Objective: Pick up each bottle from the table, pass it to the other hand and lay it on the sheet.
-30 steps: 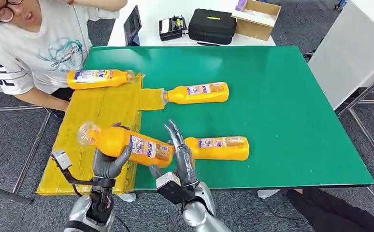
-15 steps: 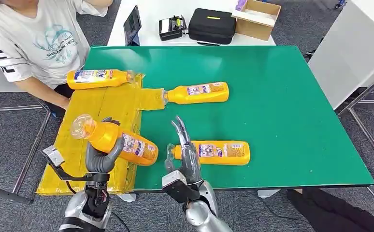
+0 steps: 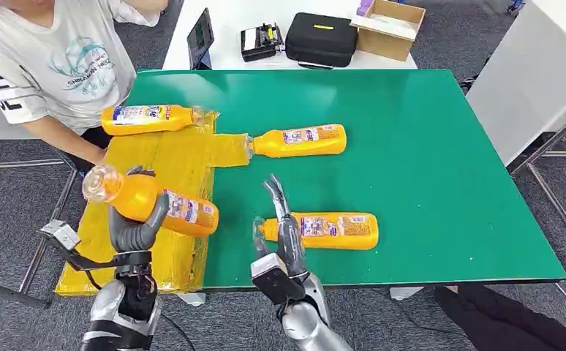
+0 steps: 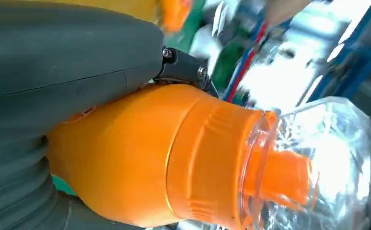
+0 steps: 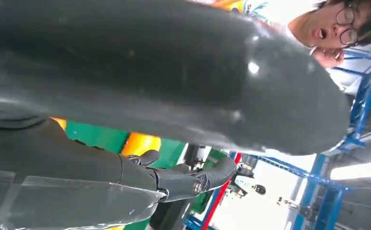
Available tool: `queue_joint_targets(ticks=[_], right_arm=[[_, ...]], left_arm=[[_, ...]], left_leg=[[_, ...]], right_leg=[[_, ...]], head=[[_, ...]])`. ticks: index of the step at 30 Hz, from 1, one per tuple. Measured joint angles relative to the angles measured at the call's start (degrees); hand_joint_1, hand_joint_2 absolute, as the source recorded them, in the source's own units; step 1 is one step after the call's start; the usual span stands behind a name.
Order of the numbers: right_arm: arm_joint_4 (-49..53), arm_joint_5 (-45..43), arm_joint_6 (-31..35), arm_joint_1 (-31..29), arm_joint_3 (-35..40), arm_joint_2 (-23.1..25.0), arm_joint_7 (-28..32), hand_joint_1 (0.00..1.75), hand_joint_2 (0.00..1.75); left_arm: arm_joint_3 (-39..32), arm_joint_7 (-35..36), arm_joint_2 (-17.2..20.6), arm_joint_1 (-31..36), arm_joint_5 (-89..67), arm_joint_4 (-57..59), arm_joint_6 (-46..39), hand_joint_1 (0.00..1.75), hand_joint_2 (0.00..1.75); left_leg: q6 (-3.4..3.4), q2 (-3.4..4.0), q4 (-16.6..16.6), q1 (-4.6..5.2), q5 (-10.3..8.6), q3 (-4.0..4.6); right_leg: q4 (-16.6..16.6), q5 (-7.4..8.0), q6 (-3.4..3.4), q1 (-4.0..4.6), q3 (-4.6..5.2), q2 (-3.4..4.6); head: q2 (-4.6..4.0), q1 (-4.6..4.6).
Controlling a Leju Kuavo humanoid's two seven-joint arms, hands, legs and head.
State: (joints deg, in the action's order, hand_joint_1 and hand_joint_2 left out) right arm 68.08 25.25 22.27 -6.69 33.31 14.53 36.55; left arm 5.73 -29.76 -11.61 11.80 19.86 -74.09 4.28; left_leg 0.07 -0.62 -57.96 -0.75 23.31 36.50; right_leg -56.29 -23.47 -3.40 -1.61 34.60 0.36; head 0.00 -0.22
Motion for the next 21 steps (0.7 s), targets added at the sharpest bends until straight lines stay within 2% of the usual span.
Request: queue_joint_targets(ticks=[2,5,8,10,16,21], right_arm=[[0.0,-0.6,-0.6,0.0,0.0,0.0,0.1,0.00,0.00],[0.1,-2.1,-1.5,-0.1,-0.1,0.2,0.5,0.00,0.00],[0.5,-3.9,-1.9,-0.5,-0.1,0.5,1.1,0.00,0.00],[1.0,-5.5,-1.7,-0.9,-0.1,0.7,2.0,0.00,0.00],[2.6,-6.8,-1.6,-1.8,-0.1,1.3,2.5,0.00,0.00],[6.5,-10.3,1.1,-1.6,-0.1,1.4,3.3,0.00,0.00]], left_arm=[[-0.6,-3.4,0.1,0.9,-7.0,-0.7,-5.8,1.75,1.75],[-1.1,-9.0,0.7,3.7,-28.5,-1.2,-22.9,1.75,1.75],[-1.5,-9.9,1.9,6.8,-46.8,-0.4,-36.5,1.75,1.75],[-1.5,-8.4,2.9,9.2,-58.0,1.9,-42.1,1.75,1.75],[-2.0,-6.3,4.1,13.1,-69.3,7.1,-44.0,1.75,1.75],[-2.5,1.6,5.9,16.7,-88.3,15.0,-44.0,1.75,1.75]], left_leg=[[0.00,0.00,0.0,0.00,-0.01,0.00],[0.00,-0.06,0.0,-0.01,-0.02,0.02],[0.00,-0.12,0.0,-0.01,-0.03,0.01],[0.02,-0.14,0.0,0.00,-0.04,0.01],[0.03,-0.12,0.0,0.00,-0.05,0.02],[0.03,-0.23,0.0,0.00,-0.05,0.02]], right_leg=[[0.0,0.00,0.00,0.00,0.00,0.00],[0.0,0.00,0.00,0.00,-0.01,-0.01],[0.0,0.00,0.00,0.00,-0.02,-0.01],[0.0,0.00,0.00,-0.01,-0.03,-0.02],[0.0,0.02,-0.02,-0.01,-0.02,-0.01],[0.0,0.01,-0.02,-0.02,0.00,-0.01]], head=[[0.00,0.00],[0.00,0.00],[0.00,0.00],[0.00,0.00],[0.00,0.00],[0.00,0.00]])
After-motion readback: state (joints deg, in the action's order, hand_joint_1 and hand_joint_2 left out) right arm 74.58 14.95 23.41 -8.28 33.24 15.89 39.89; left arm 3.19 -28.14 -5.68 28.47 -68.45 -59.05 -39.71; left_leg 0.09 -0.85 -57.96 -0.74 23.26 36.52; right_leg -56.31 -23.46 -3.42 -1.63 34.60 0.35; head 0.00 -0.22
